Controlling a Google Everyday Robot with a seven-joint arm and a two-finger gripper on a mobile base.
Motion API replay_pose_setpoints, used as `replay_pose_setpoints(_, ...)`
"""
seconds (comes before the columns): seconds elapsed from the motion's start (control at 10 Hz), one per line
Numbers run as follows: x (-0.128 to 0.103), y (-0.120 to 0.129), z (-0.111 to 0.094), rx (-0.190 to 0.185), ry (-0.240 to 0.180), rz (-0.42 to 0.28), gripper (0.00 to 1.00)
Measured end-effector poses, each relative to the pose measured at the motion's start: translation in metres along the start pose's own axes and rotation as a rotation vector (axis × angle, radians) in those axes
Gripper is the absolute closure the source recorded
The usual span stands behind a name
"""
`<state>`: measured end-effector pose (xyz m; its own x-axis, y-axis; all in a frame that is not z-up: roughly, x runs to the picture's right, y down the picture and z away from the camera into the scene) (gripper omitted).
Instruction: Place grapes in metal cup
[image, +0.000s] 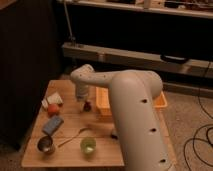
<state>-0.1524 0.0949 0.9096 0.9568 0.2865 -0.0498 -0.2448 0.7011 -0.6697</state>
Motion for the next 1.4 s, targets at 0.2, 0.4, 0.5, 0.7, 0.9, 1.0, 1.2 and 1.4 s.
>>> replay_pose_setpoints(0.2,-0.003,0.003,-0.005,-0.049,-0.063,-0.004,0.86)
replay_pose_setpoints(0.4,-0.002,0.003,-0.030,-0.077,-0.162,-0.003,1.00)
replay_pose_setpoints(0.5,-0.005,0.004,-0.046,-0.086,-0.207,-0.011,1.00)
replay_pose_setpoints(0.7,-0.004,0.010,-0.102,-0.088,-0.321,-0.041,1.00)
replay_pose_setpoints(0.9,-0.004,0.022,-0.152,-0.091,-0.424,-0.090,1.00)
replay_pose_setpoints(1.0,-0.003,0.030,-0.176,-0.096,-0.473,-0.119,1.00)
replay_pose_setpoints(1.2,0.000,0.056,-0.211,-0.105,-0.552,-0.188,1.00)
replay_pose_setpoints(1.4,-0.002,0.098,-0.248,-0.097,-0.616,-0.303,1.00)
